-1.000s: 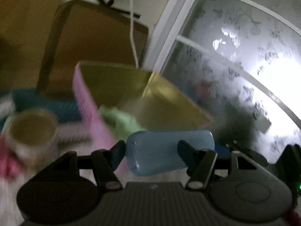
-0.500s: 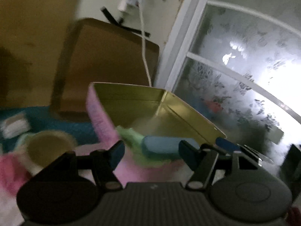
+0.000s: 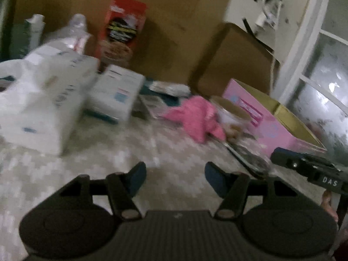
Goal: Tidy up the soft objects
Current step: 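Grasp the pink fuzzy cloth with the right gripper, then carry the pink cloth into the pink tin and release it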
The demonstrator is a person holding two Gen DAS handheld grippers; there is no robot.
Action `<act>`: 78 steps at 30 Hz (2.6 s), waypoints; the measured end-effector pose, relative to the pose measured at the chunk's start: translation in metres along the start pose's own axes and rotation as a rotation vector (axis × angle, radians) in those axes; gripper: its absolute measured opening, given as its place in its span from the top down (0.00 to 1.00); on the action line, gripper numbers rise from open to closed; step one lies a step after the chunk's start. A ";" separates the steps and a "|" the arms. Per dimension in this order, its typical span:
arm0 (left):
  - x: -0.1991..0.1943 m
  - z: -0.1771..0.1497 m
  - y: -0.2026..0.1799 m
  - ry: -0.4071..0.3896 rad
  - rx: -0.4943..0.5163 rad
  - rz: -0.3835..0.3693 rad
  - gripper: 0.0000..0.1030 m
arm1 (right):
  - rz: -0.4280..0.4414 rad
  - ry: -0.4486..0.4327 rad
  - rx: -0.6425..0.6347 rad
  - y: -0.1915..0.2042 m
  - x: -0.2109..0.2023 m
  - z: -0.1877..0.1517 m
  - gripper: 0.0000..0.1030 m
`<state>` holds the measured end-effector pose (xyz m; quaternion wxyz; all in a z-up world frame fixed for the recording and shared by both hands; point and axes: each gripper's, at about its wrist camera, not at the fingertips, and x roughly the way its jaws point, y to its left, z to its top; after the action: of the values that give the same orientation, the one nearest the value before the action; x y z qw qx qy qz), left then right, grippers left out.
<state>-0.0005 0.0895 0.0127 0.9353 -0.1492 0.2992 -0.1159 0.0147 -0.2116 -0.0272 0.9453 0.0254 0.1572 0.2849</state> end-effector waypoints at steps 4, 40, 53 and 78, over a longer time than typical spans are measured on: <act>-0.001 -0.001 0.007 -0.062 -0.030 -0.013 0.40 | 0.048 0.037 -0.066 0.027 0.027 0.014 0.71; -0.017 -0.004 0.035 -0.122 -0.204 -0.102 0.32 | -0.039 0.191 -0.151 0.063 0.129 0.024 0.72; -0.020 -0.006 -0.057 0.022 0.029 -0.325 0.19 | -0.049 0.134 -0.301 0.078 -0.012 -0.049 0.72; 0.087 0.071 -0.202 -0.006 0.177 -0.333 0.31 | -0.481 -0.114 -0.103 -0.070 -0.008 0.020 0.43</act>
<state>0.0850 -0.1100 0.0922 0.9136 -0.1139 0.2563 -0.2944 0.0518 -0.2733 -0.0155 0.9932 -0.0450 0.0904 0.0576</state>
